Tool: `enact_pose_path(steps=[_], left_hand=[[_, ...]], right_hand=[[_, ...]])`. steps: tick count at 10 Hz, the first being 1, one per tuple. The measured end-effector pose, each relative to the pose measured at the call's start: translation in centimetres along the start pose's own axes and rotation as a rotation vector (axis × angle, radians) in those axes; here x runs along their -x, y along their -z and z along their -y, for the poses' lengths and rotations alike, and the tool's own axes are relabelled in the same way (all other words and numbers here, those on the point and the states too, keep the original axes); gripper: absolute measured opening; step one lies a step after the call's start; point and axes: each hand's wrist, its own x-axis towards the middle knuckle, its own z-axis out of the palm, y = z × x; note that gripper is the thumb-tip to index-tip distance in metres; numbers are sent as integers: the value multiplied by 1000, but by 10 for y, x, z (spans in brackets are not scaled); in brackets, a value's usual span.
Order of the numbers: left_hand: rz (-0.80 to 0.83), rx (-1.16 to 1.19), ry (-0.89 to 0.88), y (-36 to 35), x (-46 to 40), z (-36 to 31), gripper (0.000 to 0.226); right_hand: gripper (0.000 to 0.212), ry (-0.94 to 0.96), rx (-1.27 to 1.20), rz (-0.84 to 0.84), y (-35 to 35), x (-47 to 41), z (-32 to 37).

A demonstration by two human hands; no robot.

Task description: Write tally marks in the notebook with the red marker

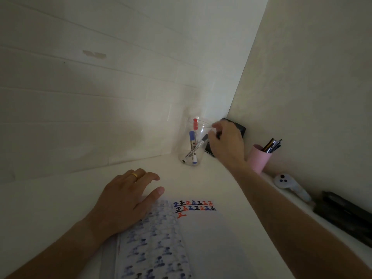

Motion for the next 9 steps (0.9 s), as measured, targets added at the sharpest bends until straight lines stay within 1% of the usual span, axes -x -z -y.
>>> enact_pose_path(steps=[1,2,3,4,5,6,8,9], left_hand=[[56,8,16,3,3,-4,49],[98,30,38,7,7,-9,50],[166,30,35,8,14,-16,52],[320,12,-21,5,17,-20,60],[377,-53,-95,-1,13,-14,57],[399,-63,-131,-2,7,-9,56],[406,-62,-132,1,6,-10,56],[398,-58,-136,4,6,-12,54]], right_hand=[[27,-3,-5,133,9,81,-18],[35,-48,82,387,15,132,-26],[43,-45,111,534,21,154,-27],[52,21,193,559,15,173,-32],[60,68,224,522,6,180,-39],[60,99,244,491,2,177,-43],[59,74,229,528,4,178,-39],[53,30,187,529,7,174,-39]])
